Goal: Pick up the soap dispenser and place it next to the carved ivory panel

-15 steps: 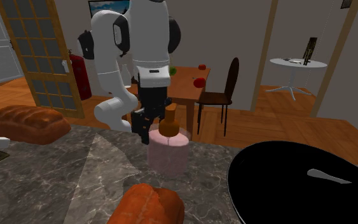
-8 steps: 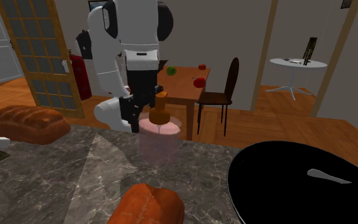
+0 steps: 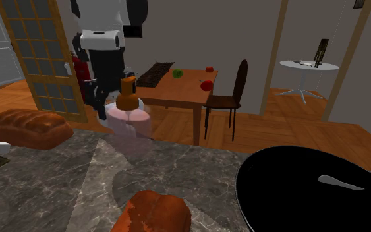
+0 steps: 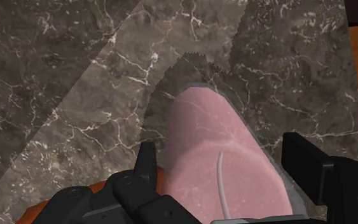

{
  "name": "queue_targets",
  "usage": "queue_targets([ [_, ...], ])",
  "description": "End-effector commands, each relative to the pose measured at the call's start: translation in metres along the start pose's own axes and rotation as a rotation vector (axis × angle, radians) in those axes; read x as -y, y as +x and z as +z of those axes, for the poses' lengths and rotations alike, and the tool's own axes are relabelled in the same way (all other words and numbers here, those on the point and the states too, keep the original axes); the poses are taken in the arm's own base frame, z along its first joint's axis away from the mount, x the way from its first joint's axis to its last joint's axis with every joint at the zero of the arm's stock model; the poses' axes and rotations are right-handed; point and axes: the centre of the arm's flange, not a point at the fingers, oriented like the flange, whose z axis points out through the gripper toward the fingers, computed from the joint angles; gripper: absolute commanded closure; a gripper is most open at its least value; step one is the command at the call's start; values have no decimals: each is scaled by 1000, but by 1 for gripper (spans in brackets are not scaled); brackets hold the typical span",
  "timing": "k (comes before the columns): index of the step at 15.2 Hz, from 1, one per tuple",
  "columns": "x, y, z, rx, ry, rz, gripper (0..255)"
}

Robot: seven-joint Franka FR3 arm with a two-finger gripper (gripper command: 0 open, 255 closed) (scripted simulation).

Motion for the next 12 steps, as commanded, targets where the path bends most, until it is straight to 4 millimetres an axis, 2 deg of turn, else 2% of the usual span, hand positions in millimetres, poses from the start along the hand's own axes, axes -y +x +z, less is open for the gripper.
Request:
queue_targets([
  [1, -9, -23, -7, 1, 0, -1, 255],
  [12, -60, -150, -57, 1, 0, -1, 255],
])
